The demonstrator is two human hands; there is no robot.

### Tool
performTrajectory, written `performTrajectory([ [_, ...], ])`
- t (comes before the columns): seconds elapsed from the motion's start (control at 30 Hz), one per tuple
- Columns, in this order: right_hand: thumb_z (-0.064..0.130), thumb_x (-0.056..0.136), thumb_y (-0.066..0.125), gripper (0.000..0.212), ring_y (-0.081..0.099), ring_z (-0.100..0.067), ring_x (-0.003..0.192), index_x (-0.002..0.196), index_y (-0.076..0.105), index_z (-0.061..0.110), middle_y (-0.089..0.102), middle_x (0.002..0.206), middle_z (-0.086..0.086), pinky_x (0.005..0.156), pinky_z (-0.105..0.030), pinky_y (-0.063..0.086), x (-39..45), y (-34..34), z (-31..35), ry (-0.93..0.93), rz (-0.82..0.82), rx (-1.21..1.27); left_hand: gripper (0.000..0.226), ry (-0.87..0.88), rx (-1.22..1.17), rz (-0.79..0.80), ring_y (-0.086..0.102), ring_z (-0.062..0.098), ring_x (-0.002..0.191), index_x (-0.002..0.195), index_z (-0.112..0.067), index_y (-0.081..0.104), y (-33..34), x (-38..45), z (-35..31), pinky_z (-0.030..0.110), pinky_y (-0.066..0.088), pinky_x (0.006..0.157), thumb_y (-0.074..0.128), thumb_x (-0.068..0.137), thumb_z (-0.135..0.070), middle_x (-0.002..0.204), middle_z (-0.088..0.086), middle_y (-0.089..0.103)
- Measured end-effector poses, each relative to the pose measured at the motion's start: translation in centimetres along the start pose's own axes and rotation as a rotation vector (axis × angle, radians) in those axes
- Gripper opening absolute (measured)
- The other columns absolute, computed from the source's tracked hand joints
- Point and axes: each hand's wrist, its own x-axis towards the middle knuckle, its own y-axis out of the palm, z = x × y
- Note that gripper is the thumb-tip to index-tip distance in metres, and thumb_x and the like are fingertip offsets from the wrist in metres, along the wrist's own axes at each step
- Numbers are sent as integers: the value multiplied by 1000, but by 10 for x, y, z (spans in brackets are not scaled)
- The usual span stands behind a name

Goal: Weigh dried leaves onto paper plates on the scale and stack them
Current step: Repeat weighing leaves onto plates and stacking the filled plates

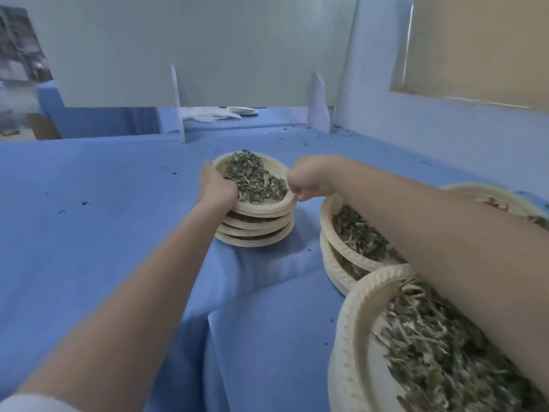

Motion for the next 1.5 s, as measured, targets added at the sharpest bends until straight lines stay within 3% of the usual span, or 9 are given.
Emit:
performTrajectory([
  [0.23, -8, 91, 40, 21, 56, -24, 90, 74, 45, 3, 48, 83, -14, 81, -27, 43, 17, 10, 13, -4, 74, -215, 42, -117, 75, 3, 48, 35, 117, 132, -1, 39, 9, 15, 26, 34, 37, 82, 39, 90, 0, 131, 18, 49],
  [0.33, -4, 94, 38, 13, 57, -27, 95, 88, 49, -1, 47, 101, -17, 73, -30, 44, 10, 7, 20, -6, 90, -320, 41, -135, 127, 55, 45, 36, 121, 133, -1, 38, 3, 15, 23, 36, 37, 88, 37, 91, -2, 134, 19, 46],
  [0.57, 5, 97, 38, 35, 30, -12, 55, 63, 32, 11, 33, 67, -3, 46, -20, 26, -36, -8, 35, -110, -92, -339, 59, 40, 307, 37, -5, 20, 146, 151, -10, 0, -24, -19, -21, 37, 7, 116, 31, 101, -18, 159, 6, -4],
  [0.83, 9, 97, 37, 35, 29, -12, 54, 62, 31, 11, 33, 64, -2, 45, -22, 23, -124, -38, 19, -165, -239, -250, 40, 370, 310, 220, 37, 31, 128, 132, 3, 35, -8, -131, -106, 38, 34, 90, 32, 93, -5, 142, 16, 36],
  [1.0, 11, 96, 40, 33, 35, -15, 55, 63, 36, 10, 39, 65, -4, 45, -25, 26, -194, -88, -49, -99, -357, -176, 34, 447, 244, 329, 47, 29, 92, 127, -1, 42, 33, -211, -166, 33, 33, 65, 34, 93, -6, 129, 17, 49],
  [1.1, 6, 93, 41, 36, 30, -16, 51, 58, 33, 10, 34, 60, -6, 43, -26, 22, -248, -125, -102, -8, -410, -154, 41, 507, 228, 431, 48, 37, 114, 135, -1, 34, 74, -267, -208, 37, 39, 80, 35, 95, -7, 136, 21, 45],
  [1.27, 2, 88, 44, 21, 45, -22, 61, 86, 64, -1, 51, 69, -12, 44, -24, 32, -321, -167, -203, 161, -451, -80, 36, 548, 188, 642, 54, 37, 109, 129, 3, 38, 145, -360, -256, 42, 44, 83, 33, 94, -6, 119, 26, 54],
  [1.37, 2, 87, 49, 29, 61, -25, 88, 109, 63, -9, 65, 110, -23, 77, -36, 52, -347, -175, -264, 254, -512, -5, 44, 557, 233, 734, 50, 33, 117, 137, 1, 32, 183, -400, -264, 31, 38, 81, 37, 95, -13, 131, 20, 50],
  [1.5, 2, 85, 52, 34, 60, -22, 91, 116, 63, -4, 61, 123, -20, 80, -35, 49, -371, -174, -328, 282, -544, 63, 39, 629, 352, 707, 49, 30, 117, 129, 2, 43, 215, -431, -258, 27, 35, 76, 41, 91, -6, 130, 19, 50],
])
